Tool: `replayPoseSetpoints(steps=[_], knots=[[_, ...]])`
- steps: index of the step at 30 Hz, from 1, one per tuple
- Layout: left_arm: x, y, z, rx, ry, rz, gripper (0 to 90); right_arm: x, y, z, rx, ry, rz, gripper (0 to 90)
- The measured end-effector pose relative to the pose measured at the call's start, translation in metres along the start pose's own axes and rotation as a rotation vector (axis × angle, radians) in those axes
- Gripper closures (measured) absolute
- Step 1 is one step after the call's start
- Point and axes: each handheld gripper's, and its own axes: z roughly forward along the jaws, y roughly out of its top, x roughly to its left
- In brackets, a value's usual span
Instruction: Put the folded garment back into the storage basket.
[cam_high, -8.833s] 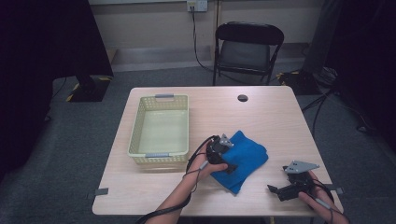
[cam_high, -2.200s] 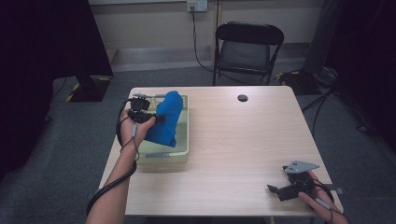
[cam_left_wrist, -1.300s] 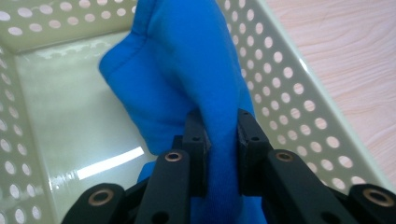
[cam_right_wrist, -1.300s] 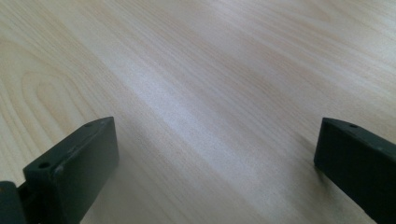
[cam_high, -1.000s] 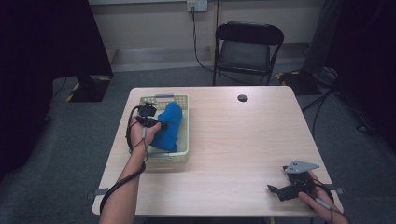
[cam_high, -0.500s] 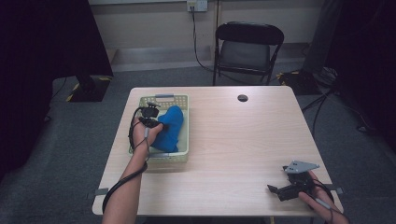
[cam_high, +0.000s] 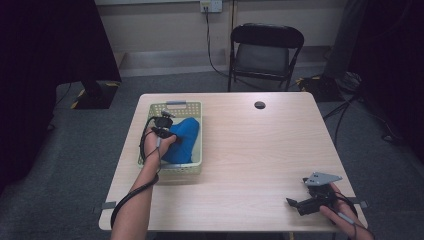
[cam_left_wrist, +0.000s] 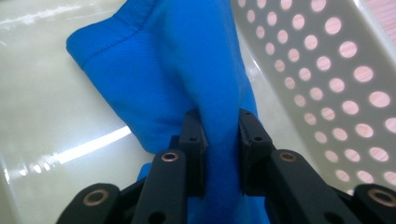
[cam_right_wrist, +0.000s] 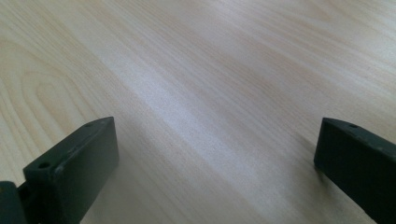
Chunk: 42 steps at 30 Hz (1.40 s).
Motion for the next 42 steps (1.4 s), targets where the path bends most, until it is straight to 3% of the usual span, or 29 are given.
replayPoseSetpoints(steps=[30, 39, 42], knots=[[0.001, -0.002, 0.020, 0.119, 0.019, 0.106, 63.6, 0.000, 0.000, 0.000, 0.000, 0.000, 0.000, 0.0], [0.004, -0.005, 0.025, 0.111, 0.007, 0.098, 59.7, 0.000, 0.000, 0.000, 0.000, 0.000, 0.000, 0.0], [0.004, -0.006, 0.026, 0.109, -0.016, 0.106, 52.8, 0.000, 0.000, 0.000, 0.000, 0.000, 0.000, 0.0]])
